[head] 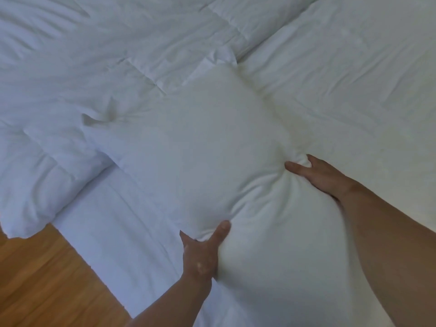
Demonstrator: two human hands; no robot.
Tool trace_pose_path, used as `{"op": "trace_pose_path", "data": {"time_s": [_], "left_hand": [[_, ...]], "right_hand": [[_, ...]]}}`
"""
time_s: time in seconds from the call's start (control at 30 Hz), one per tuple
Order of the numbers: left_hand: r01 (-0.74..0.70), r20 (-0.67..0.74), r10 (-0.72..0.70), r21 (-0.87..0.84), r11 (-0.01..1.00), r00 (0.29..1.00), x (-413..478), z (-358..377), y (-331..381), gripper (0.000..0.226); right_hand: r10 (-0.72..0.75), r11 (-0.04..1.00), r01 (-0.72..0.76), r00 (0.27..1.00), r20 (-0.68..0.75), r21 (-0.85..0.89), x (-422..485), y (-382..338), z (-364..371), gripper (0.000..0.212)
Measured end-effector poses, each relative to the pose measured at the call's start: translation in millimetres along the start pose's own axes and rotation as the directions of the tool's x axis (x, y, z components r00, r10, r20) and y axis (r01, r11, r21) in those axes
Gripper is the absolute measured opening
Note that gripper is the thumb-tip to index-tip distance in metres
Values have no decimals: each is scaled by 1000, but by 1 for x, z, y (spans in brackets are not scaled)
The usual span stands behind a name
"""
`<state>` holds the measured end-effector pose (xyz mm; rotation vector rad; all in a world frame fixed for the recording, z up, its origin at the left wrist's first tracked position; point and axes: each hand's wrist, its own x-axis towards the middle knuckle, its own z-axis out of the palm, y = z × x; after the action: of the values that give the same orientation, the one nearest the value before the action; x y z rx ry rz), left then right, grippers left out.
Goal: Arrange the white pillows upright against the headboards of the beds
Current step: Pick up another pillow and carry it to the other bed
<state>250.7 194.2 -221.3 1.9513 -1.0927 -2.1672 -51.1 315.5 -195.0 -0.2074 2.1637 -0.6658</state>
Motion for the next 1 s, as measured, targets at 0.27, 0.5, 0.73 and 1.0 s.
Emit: {"op": "trace_pose_path", "data": {"time_s": [0.27,0.5,0.73,1.0], "left_hand": [[-111,122,116,-47,993,986,-36,4,21,99],[-249,137,252,-35,968,958,-83,-35,81,69],[-418,81,418,-20,908,905,-131,-108,141,79],[-580,70,576,64,812,814,-167,-237,228,124]], "right_hand": [[-87,975,91,996,-29,202,-36,-24,-2,39],[-211,936,233,971,-108,265,-103,-71,-8,36],[-278,880,320,946,-165,351,-182,-127,24,45],[-363,816,422,906,-218,395,-254,-235,100,56]]}}
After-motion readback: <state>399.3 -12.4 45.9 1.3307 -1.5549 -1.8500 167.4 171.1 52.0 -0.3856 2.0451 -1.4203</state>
